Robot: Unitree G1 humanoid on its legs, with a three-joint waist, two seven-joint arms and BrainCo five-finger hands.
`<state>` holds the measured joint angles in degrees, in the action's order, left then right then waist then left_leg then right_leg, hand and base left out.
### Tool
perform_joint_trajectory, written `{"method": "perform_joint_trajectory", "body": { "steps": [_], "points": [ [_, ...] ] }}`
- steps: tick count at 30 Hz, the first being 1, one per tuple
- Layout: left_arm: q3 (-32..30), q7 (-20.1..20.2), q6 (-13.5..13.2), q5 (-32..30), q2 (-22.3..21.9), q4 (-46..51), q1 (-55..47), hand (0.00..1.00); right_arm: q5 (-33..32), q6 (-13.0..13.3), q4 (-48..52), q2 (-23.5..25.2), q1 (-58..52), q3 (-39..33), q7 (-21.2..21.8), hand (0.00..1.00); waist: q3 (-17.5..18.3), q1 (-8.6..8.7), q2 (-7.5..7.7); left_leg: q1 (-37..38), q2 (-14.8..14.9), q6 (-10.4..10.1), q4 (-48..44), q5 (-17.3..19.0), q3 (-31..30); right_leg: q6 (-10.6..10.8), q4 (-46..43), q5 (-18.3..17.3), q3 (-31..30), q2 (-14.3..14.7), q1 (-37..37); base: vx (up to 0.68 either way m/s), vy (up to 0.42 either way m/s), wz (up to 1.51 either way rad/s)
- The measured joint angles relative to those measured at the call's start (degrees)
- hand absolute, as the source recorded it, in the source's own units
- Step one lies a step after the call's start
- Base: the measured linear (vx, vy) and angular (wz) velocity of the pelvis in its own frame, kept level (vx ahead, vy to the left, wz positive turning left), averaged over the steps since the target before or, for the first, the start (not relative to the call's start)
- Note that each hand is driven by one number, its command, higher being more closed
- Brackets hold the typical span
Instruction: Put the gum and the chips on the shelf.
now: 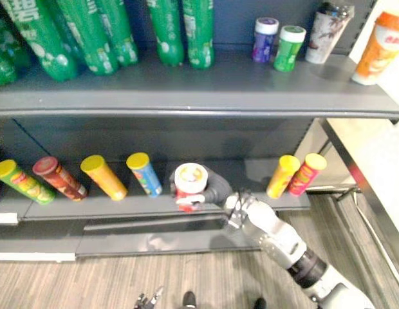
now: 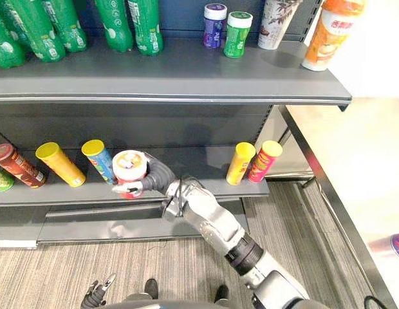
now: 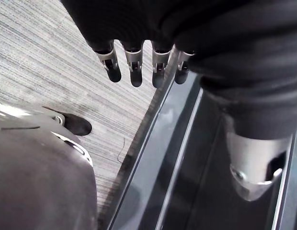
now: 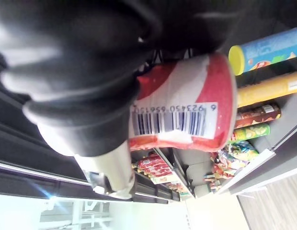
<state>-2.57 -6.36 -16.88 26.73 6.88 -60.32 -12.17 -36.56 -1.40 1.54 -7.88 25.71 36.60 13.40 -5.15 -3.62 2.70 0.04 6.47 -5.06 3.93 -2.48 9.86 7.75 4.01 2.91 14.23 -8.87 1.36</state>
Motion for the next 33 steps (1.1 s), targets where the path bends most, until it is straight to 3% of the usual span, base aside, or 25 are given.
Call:
{"method": "perform_joint_trajectory", "body": {
  "steps": [10, 20, 27, 33],
  "points": [
    [-2.44, -2.2, 2.99, -0.58, -0.42, -0.13, 0.73, 0.0, -1.78, -3.87, 0.55, 1.39, 11.91, -0.31, -9.67, 1.0, 0.39, -0.33, 0.4, -0.33, 0.78, -0.46, -0.12, -0.2, -1.03, -0.41, -0.01, -0.12, 0.99, 0.84, 0.28, -0.01, -0.009, 0.04],
    [-3.34, -2.28, 3.72, -2.88, -0.45, -0.31, 0.8, 0.0, -1.68, -4.15, 0.11, 1.26, 19.23, -4.11, -15.86, 1.0, 1.24, -0.31, 0.44, 0.03, 2.24, -1.47, 0.06, -0.75, -0.51, -1.3, 0.23, -0.05, 0.82, 2.31, 0.27, 0.0, -0.01, -0.02],
    [-3.32, -2.29, 3.91, -3.28, -0.42, -0.71, 1.09, 0.0, 0.45, -4.62, -0.2, -1.49, 23.66, -5.61, -18.62, 1.0, 2.18, -0.23, 0.44, 0.18, 3.33, -2.24, 0.3, -1.23, 0.42, -2.05, 1.24, 0.43, 0.09, 3.59, 0.3, 0.01, -0.02, -0.07],
    [-3.32, -2.26, 5.06, -3.52, -0.42, -0.73, 1.12, 0.0, 0.9, -4.61, -2.1, -4.26, 27.33, -13.57, -23.95, 1.0, 2.42, -0.25, 0.41, 0.84, 3.67, -2.44, 1.11, -1.78, 0.48, -2.29, 1.9, 0.61, 0.13, 4.08, 0.95, 0.0, 0.0, 0.0]
  ]
}}
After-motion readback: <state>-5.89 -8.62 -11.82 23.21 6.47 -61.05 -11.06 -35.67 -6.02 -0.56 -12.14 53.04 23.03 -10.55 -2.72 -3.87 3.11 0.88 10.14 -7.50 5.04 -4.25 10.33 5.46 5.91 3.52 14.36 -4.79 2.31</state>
